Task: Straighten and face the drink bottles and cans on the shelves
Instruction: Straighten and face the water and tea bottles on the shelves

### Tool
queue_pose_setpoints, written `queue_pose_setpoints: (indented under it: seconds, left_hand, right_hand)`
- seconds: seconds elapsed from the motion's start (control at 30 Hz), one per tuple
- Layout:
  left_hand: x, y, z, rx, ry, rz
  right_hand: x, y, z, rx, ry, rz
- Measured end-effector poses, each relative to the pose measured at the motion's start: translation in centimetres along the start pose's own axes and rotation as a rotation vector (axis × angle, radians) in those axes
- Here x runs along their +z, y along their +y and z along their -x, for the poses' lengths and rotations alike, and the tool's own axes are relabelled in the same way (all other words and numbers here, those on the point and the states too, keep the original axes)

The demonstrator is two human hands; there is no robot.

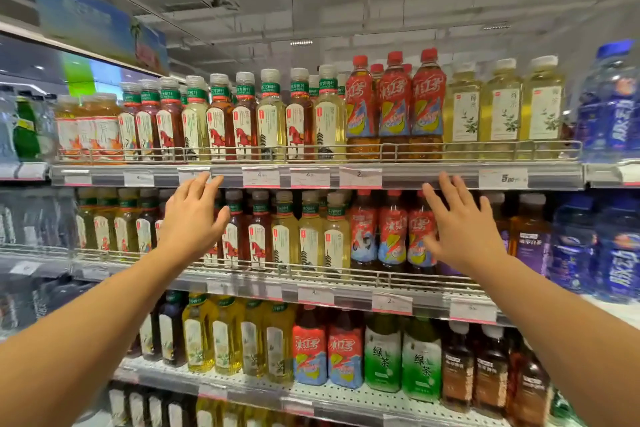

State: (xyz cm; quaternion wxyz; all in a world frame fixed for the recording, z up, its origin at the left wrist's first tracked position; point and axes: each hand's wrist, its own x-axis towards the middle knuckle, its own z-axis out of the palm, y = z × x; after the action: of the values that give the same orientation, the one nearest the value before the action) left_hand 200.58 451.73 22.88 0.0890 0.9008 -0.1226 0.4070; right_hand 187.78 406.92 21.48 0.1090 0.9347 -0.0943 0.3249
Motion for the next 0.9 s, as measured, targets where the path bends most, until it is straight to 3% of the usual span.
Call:
queue_pose_setpoints:
  seconds: [0.37,0.47,0.57,0.73,0.9]
  left_hand:
    - [-0.7,-4.5,-2.2,0.056,-0.014,0.084]
    - [0.7,-7.2,-3.6,0.103,-0.027,0.079]
    - [2.8,-9.9,-5.4,0.143,-0.045,0.101]
    - [6.0,-12.2,-7.3,0.220,-0.042,0.110]
    - [7.1,-12.9,-7.6,0.264,0.058,0.126]
  right_hand:
    - [-4.4,-3.6,-1.3,0.215,-0.245,-0.116]
    - [-6.4,-6.8,-1.7,0.325,-0.129,-0.240]
    - [-7.7,-11.5,-2.8,0.322,0.010,-0.298]
    - [-12.1,-20.1,-8.5,0.268,0.062,-0.333]
    - [-16.6,-25.3,-15.2,0.194,0.139,-0.256]
